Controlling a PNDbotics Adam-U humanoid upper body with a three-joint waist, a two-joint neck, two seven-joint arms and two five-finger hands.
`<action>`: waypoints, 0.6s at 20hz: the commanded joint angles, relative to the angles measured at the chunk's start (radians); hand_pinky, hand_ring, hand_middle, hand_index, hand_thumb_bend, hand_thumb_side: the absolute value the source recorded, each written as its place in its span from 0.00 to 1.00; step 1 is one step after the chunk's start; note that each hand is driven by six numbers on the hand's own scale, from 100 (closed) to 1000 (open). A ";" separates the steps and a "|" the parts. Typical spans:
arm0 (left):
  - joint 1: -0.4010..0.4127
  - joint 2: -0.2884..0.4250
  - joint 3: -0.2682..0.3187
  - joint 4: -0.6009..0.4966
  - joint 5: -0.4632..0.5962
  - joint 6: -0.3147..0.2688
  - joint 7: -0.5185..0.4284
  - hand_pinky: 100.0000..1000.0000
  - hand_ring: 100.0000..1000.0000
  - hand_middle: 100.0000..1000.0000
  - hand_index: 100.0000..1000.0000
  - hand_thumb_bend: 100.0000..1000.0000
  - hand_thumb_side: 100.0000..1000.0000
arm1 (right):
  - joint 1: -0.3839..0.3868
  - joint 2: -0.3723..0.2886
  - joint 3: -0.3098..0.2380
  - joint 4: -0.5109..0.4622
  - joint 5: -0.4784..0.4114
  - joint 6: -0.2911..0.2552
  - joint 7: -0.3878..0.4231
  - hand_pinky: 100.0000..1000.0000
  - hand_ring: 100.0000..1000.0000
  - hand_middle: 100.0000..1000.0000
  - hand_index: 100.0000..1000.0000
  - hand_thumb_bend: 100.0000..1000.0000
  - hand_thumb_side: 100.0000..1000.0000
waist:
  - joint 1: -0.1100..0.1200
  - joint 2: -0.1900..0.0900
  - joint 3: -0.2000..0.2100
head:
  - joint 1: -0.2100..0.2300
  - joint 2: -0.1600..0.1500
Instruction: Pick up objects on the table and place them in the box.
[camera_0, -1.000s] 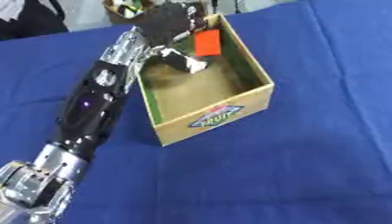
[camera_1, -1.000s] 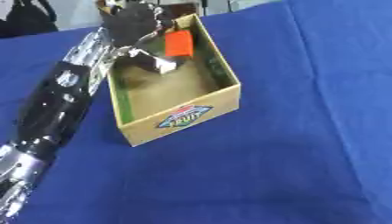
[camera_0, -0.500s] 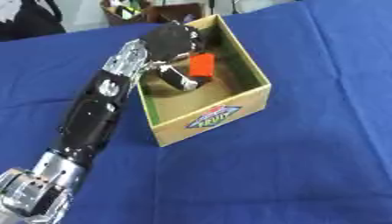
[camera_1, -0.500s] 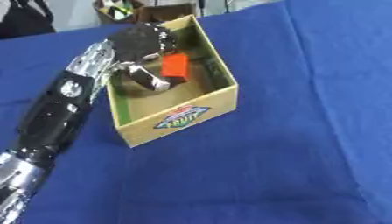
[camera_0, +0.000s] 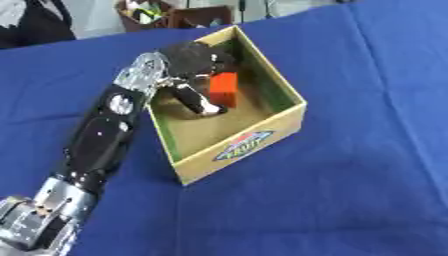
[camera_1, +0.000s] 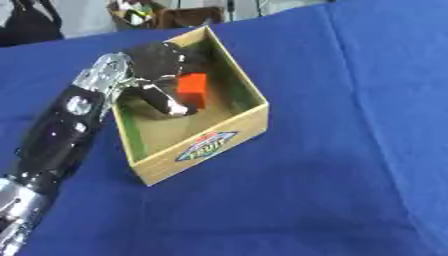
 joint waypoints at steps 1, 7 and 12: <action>-0.007 0.016 0.041 -0.060 0.078 0.000 -0.014 0.76 0.90 0.92 1.00 0.98 1.00 | -0.002 -0.006 -0.010 -0.022 0.004 0.001 -0.004 0.74 0.57 0.45 0.68 0.00 0.71 | -0.014 -0.023 0.004 | -0.008 0.005; 0.002 0.040 0.061 -0.137 0.228 -0.007 -0.097 0.74 0.89 0.92 1.00 1.00 1.00 | 0.006 -0.006 -0.012 -0.022 0.006 0.000 -0.010 0.74 0.57 0.45 0.68 0.00 0.70 | -0.021 -0.030 0.007 | -0.016 0.005; 0.005 0.043 0.064 -0.162 0.273 0.006 -0.116 0.72 0.88 0.91 1.00 0.99 1.00 | 0.008 -0.005 -0.011 -0.022 0.005 -0.001 -0.010 0.74 0.57 0.45 0.68 0.00 0.70 | -0.027 -0.031 0.006 | -0.016 0.001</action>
